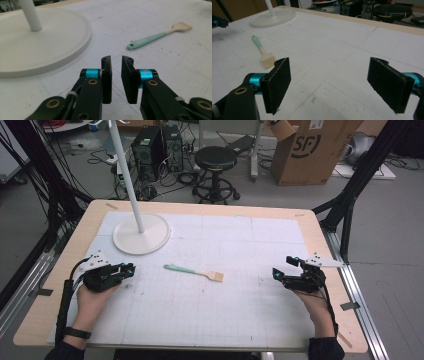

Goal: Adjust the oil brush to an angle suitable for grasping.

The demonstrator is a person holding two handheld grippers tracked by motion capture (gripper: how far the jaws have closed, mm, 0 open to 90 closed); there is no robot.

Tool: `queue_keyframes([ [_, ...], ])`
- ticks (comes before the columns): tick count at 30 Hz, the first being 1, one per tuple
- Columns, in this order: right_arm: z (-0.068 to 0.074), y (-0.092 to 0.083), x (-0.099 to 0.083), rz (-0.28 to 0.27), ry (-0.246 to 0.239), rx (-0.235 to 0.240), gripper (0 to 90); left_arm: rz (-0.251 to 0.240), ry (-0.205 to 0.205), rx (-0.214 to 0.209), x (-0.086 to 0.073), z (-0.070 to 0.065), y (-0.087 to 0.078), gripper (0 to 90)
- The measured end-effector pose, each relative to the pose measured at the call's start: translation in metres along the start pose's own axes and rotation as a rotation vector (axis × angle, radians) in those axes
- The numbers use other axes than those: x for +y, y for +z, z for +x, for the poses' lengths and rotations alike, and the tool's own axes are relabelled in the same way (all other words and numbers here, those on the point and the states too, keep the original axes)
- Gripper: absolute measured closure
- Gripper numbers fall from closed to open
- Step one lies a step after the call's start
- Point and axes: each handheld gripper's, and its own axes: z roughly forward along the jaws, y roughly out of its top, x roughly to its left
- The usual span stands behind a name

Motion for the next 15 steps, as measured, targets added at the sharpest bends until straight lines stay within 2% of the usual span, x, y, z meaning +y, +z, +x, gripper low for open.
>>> queue_keyframes([
  [3,-0.001,-0.001,0.001,-0.007,0.006,-0.002,18.3,0.016,0.023,-0.032,0.007,-0.008,0.01,85.8],
  [5,-0.001,-0.002,0.001,-0.01,0.004,-0.002,18.3,0.021,0.032,-0.039,0.01,-0.011,0.013,86.8],
  [10,-0.001,-0.004,0.002,-0.023,0.008,0.002,18.4,0.083,0.055,-0.08,0.019,-0.021,0.034,89.4],
  [15,-0.001,-0.006,0.003,-0.035,0.01,0.005,18.4,0.113,0.051,-0.091,0.023,-0.028,0.052,89.6],
])
